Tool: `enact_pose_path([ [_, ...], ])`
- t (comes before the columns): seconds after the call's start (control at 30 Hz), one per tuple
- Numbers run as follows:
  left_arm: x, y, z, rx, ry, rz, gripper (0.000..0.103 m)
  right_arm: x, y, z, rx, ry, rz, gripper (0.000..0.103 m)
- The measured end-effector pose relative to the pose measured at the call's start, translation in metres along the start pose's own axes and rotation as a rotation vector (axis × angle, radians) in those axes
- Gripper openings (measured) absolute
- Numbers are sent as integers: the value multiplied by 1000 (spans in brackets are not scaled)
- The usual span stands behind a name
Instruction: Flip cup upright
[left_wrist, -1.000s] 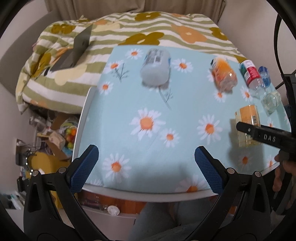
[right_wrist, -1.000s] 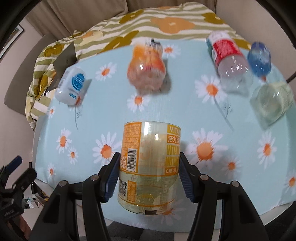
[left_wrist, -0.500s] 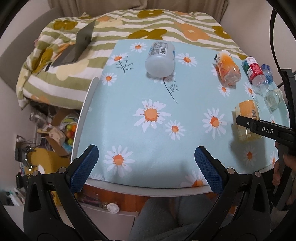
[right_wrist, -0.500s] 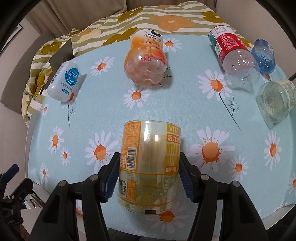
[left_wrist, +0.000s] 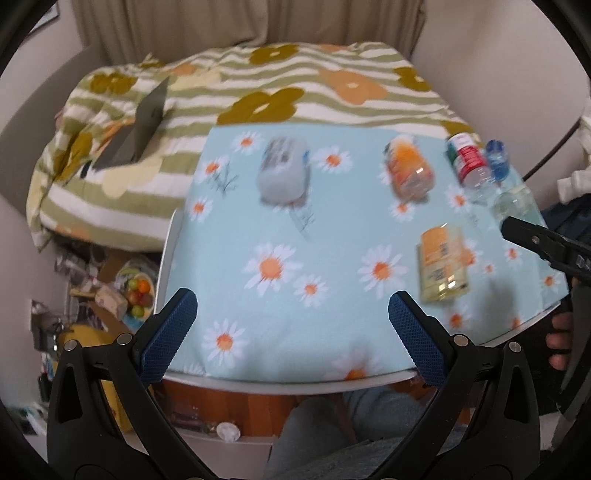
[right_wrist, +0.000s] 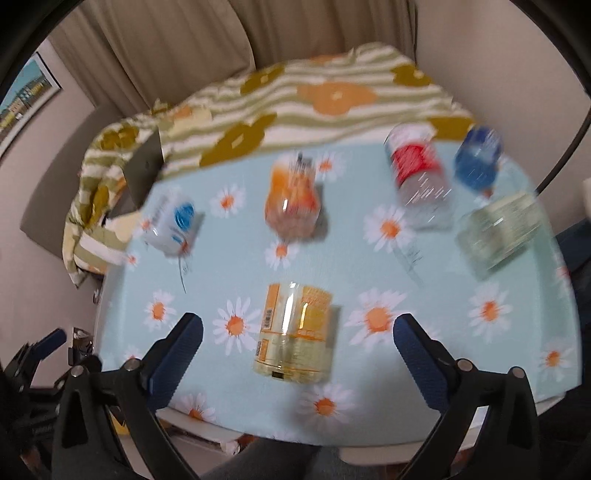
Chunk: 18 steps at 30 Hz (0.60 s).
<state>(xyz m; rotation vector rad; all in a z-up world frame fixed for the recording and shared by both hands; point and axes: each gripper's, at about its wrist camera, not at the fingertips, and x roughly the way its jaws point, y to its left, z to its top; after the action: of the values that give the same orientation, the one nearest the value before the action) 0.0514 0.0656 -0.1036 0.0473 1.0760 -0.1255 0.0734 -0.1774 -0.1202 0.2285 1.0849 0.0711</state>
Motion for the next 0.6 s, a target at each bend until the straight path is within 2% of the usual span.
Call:
enact_pose_path([
  [0.1,-5,-22,17,38,-4,-24,103,-28,-15,3,-19,-23,-5,103],
  [0.2,2,-49,31,72,25,-50,103,-39,-30,8,-41,3,-20,103],
  [0.47,58,-126,51,98,222,-95,103,-45,-86,6,-133,-41,-48,103],
  [0.6,92,-150,62,57,353,-121,103,-36,-108,-1,-180,-33,-58,103],
])
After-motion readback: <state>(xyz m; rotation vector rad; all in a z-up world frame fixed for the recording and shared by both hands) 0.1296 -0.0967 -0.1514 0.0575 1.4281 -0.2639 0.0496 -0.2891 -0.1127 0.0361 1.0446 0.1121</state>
